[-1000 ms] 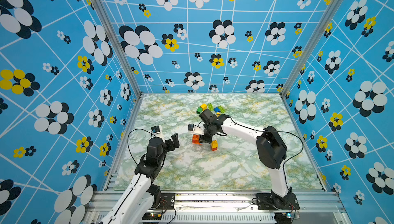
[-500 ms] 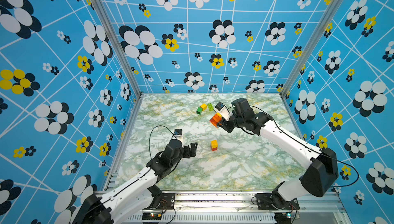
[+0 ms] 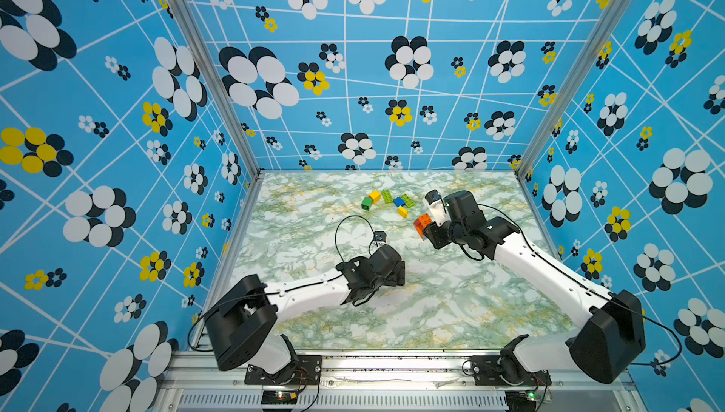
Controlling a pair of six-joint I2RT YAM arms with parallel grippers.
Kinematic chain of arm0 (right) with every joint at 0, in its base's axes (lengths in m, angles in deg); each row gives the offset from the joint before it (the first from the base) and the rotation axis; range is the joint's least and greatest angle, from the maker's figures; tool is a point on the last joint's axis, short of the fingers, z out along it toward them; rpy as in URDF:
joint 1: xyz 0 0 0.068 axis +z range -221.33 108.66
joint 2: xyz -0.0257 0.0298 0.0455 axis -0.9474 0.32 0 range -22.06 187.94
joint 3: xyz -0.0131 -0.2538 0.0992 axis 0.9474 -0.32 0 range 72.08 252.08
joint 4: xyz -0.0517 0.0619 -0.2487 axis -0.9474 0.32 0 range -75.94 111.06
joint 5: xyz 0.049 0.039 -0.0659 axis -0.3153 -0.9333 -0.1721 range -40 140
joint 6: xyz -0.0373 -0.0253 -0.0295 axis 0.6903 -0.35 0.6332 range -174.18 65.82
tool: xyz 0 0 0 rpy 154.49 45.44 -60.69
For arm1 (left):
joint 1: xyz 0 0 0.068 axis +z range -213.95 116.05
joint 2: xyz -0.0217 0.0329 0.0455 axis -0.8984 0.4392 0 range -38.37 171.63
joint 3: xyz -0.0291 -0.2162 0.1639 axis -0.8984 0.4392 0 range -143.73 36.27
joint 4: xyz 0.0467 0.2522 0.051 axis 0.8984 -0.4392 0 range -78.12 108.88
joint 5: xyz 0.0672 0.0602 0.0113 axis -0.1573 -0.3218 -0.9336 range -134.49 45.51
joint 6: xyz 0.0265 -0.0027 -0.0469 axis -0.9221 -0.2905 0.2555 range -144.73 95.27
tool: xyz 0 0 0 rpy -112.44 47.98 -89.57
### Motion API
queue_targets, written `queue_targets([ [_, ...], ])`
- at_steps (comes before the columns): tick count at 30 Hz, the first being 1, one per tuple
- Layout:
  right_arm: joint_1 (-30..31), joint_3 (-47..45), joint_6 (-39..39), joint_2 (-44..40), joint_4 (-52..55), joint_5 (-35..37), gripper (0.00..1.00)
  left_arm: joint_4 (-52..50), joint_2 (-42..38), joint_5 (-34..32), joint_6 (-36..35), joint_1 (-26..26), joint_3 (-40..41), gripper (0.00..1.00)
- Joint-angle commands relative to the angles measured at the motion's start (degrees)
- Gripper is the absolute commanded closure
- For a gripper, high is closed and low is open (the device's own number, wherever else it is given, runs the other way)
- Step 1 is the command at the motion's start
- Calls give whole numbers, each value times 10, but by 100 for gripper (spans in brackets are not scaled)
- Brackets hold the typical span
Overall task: Assemble the letter p with lego
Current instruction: Adjust the lego brick at the center of the board.
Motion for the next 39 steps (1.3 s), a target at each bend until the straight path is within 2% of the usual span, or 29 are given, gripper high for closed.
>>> queue_targets([
  [1, -6, -18, -32, -29, -13, 32, 81, -90, 43, -41, 35, 0, -54, 12],
  [8, -7, -50, -41, -60, -25, 32, 82, -130, 115, -58, 31, 2, -116, 25],
  [12, -7, -58, -42, -67, -25, 35, 83, -158, 138, -73, 23, 3, -142, 30],
  [22, -7, -60, -44, -57, -26, 23, 83, -161, 111, -100, -6, 16, -115, 34],
  [27, -6, -56, -42, -50, -23, 4, 83, -129, 97, -78, -24, 15, -98, 33],
  [29, -4, -44, -36, -41, -8, -7, 83, -123, 91, -52, -30, 17, -100, 28],
  [33, 19, -17, -11, -17, 35, -3, 86, -106, 41, 4, -39, 20, -79, 20],
  [36, 45, -12, 20, -7, 47, -10, 85, -65, -31, 40, -55, 30, -26, 17],
  [39, 70, 9, 67, 13, 68, -35, 85, -15, -120, 76, -59, 61, 48, 15],
])
